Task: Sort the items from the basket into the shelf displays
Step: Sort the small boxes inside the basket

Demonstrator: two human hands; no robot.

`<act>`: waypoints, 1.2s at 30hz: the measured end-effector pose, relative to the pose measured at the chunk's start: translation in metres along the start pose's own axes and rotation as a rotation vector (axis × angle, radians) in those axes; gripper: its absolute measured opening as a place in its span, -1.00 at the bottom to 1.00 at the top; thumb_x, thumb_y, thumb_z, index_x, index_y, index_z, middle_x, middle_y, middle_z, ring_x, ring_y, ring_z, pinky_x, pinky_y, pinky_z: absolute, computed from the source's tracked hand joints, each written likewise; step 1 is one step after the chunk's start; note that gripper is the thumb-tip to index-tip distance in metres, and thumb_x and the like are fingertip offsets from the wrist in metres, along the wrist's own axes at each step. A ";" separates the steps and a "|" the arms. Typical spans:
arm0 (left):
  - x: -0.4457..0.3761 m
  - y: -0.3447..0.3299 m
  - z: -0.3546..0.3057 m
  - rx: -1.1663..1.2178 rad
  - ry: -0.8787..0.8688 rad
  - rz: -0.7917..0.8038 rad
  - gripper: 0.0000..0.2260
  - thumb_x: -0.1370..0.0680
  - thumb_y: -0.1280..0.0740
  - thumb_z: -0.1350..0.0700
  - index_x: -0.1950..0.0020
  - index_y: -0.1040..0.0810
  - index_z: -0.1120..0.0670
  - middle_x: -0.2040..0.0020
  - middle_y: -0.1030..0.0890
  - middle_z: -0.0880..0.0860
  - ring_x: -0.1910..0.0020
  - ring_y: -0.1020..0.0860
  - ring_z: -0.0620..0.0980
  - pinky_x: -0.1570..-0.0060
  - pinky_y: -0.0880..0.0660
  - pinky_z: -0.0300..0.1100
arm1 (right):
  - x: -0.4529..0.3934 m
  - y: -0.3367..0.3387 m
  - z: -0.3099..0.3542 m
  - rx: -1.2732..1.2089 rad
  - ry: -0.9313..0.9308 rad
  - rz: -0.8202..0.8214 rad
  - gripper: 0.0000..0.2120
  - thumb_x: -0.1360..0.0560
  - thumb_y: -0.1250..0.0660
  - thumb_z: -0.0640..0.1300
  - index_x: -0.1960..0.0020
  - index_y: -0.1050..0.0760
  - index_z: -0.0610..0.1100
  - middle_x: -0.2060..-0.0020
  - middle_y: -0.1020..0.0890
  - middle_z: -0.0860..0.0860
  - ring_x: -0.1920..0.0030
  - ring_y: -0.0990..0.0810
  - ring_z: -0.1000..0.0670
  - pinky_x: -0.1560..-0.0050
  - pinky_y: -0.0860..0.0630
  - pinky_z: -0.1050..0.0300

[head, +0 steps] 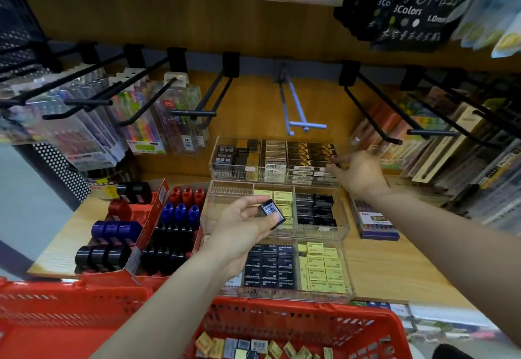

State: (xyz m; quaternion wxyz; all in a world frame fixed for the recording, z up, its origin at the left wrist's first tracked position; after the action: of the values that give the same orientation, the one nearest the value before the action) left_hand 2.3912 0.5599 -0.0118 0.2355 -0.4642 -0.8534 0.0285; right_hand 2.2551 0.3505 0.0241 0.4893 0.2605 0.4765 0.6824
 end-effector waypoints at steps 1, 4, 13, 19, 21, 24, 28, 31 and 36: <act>0.002 -0.001 0.000 -0.003 -0.005 -0.004 -0.67 -0.46 -0.44 0.40 -0.13 -0.59 0.07 -0.10 -0.65 0.15 -0.01 -0.69 0.03 0.01 -0.63 -0.19 | 0.006 0.003 0.002 -0.010 0.032 -0.026 -0.67 -0.58 -0.34 -0.07 -0.29 -0.54 -0.20 -0.15 -0.61 -0.22 -0.07 -0.62 -0.15 -0.09 -0.54 0.10; 0.010 -0.004 -0.002 0.013 -0.034 0.008 -0.69 -0.47 -0.44 0.38 -0.12 -0.62 0.07 -0.08 -0.68 0.12 0.00 -0.70 0.04 -0.04 -0.62 -0.13 | 0.043 0.014 0.010 -0.169 0.158 -0.038 -0.70 -0.59 -0.31 -0.10 -0.31 -0.52 -0.06 -0.19 -0.55 -0.05 -0.11 -0.59 0.00 -0.16 -0.51 0.18; 0.033 -0.014 -0.007 -0.155 -0.217 0.124 -0.71 -0.43 -0.48 0.36 -0.11 -0.63 0.12 -0.04 -0.71 0.03 -0.10 -0.66 0.02 -0.08 -0.60 -0.16 | 0.143 0.009 0.027 -1.117 -0.150 0.498 -0.82 -0.47 -0.44 -0.28 -0.06 -0.65 -0.16 0.07 -0.72 -0.13 0.03 -0.72 -0.07 0.01 -0.64 0.18; 0.039 -0.013 -0.008 -0.206 -0.271 0.192 -0.58 -0.35 -0.53 0.41 -0.16 -0.60 0.13 -0.04 -0.71 -0.02 -0.05 -0.68 -0.06 0.07 -0.59 -0.30 | 0.143 0.024 0.020 -0.817 0.078 0.225 -0.73 -0.30 -0.58 -0.35 0.15 -0.66 -0.03 0.14 -0.71 0.06 0.12 -0.69 0.11 0.12 -0.60 0.28; 0.039 -0.014 -0.007 -0.216 -0.302 0.188 -0.57 -0.35 -0.52 0.43 -0.15 -0.60 0.11 -0.02 -0.71 -0.02 -0.03 -0.68 -0.06 0.08 -0.59 -0.30 | 0.142 0.024 0.019 -0.826 0.090 0.221 -0.70 -0.28 -0.59 -0.34 0.14 -0.65 -0.01 0.16 -0.71 0.09 0.14 -0.69 0.12 0.15 -0.60 0.29; 0.036 -0.016 -0.007 -0.221 -0.338 0.201 -0.58 -0.37 -0.50 0.44 -0.14 -0.60 0.09 -0.03 -0.70 -0.01 -0.04 -0.68 -0.07 0.04 -0.59 -0.29 | 0.139 0.020 0.017 -0.800 0.130 0.227 -0.62 -0.29 -0.61 -0.28 0.04 -0.62 0.09 0.14 -0.69 0.16 0.14 -0.67 0.18 0.18 -0.58 0.35; 0.024 -0.013 -0.002 -0.662 -0.453 0.136 -0.62 -0.49 -0.48 0.20 -0.26 -0.55 -0.06 -0.19 -0.61 -0.14 -0.24 -0.54 -0.20 -0.32 -0.46 -0.21 | 0.121 0.012 0.005 -0.431 0.230 0.119 -0.65 -0.37 -0.57 -0.12 -0.10 -0.61 0.12 0.09 -0.58 0.26 0.16 -0.61 0.29 0.20 -0.48 0.51; 0.012 -0.005 0.013 -1.332 -0.521 0.160 -0.48 -0.59 -0.35 -0.02 -0.53 -0.29 -0.09 -0.56 -0.24 -0.13 -0.56 -0.14 -0.10 -0.56 -0.05 -0.05 | 0.096 0.003 -0.015 -0.156 0.178 0.049 -0.68 -0.42 -0.53 -0.09 -0.16 -0.63 -0.02 0.18 -0.57 0.14 0.25 -0.55 0.21 0.26 -0.36 0.51; 0.000 0.008 0.048 -1.722 -0.452 0.289 -0.28 -0.63 -0.21 -0.15 -0.62 0.18 -0.05 -0.60 0.25 -0.11 -0.57 0.27 -0.09 -0.53 0.31 0.04 | 0.068 -0.035 -0.020 -0.052 0.145 0.124 -0.67 -0.45 -0.50 -0.14 -0.21 -0.61 -0.10 0.16 -0.59 0.03 0.20 -0.57 0.09 0.09 -0.52 0.27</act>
State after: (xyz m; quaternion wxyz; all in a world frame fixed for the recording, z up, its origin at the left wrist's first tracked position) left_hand 2.3767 0.5723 -0.0564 -0.3728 -0.5660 -0.5385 -0.5007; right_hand 2.2272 0.4072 -0.0230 0.4167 0.2266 0.4759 0.7406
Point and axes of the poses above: each hand's wrist, its own x-axis away from the middle knuckle, its own y-axis out of the back of the hand, z = x × y, the point moved 3 cm from there along -x, towards the middle knuckle
